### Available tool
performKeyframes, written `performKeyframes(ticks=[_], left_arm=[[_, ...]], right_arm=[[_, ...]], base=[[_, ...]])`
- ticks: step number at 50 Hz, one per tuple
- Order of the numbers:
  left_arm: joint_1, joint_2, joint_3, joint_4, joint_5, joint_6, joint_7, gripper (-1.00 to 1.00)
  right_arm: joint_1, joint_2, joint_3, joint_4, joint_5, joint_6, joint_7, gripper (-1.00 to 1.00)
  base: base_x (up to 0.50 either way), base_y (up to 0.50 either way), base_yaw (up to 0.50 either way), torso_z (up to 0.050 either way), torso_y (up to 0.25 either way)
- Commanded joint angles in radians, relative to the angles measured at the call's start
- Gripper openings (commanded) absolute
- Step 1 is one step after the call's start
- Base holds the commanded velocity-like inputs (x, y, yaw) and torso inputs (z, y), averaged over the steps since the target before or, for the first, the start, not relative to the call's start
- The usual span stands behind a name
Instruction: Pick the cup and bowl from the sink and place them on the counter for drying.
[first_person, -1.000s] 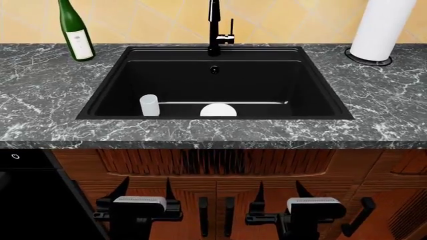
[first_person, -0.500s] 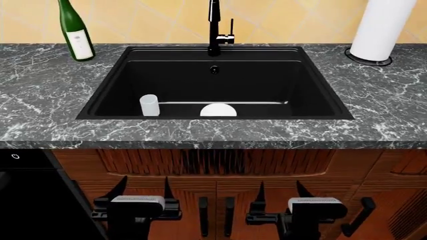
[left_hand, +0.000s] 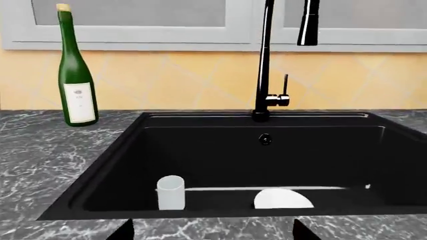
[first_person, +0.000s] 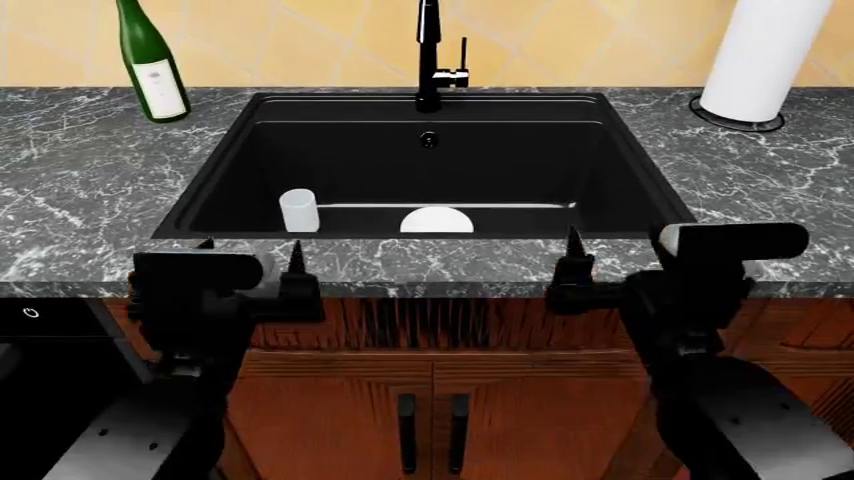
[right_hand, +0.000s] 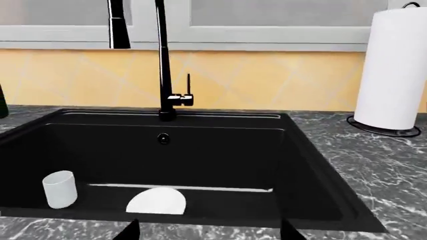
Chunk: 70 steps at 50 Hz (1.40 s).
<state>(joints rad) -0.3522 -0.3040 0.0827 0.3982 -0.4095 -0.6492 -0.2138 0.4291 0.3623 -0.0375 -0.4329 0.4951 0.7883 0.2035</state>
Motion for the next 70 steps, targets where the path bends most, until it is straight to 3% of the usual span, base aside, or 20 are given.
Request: performKeyframes(ticks=[1,7,12,18,27,55,70], left_arm=[[-0.294,-0.05,-0.031,-0.04,-0.121,-0.28,0.026,1.0],[-0.437,-0.059,-0.015,-0.119,-0.134,-0.334,0.05,1.0],[-0.478,-0.055,-0.063,-0.134,-0.173,-0.388,0.038,1.0],[-0.471,-0.053,-0.049,-0.126,-0.198,-0.486,0.011,1.0],[-0.48,-0.103,-0.051,-0.1,-0.224,-0.527,0.036,1.0],[-0.417,-0.135,-0.033,-0.114,-0.215,-0.492,0.05,1.0],[-0.459,-0.154,-0.033,-0.138,-0.223,-0.523,0.049,1.0]], right_arm=[[0.359,0.047,0.04,0.061,0.134,0.277,-0.026,1.0],[0.447,0.073,0.054,0.119,0.162,0.341,-0.043,1.0],[0.418,0.088,0.059,0.102,0.174,0.341,-0.057,1.0],[0.404,0.093,0.139,0.083,0.233,0.38,-0.055,1.0],[0.388,0.119,0.107,0.086,0.238,0.425,-0.057,1.0],[0.31,0.104,0.145,0.057,0.286,0.457,-0.029,1.0],[0.435,0.109,0.148,0.119,0.34,0.583,-0.002,1.0]], base=[[0.0,0.0,0.0,0.0,0.0],[0.0,0.0,0.0,0.0,0.0],[0.09,0.0,0.0,0.0,0.0],[0.45,0.0,0.0,0.0,0.0],[0.5,0.0,0.0,0.0,0.0],[0.5,0.0,0.0,0.0,0.001],[0.43,0.0,0.0,0.0,0.001]])
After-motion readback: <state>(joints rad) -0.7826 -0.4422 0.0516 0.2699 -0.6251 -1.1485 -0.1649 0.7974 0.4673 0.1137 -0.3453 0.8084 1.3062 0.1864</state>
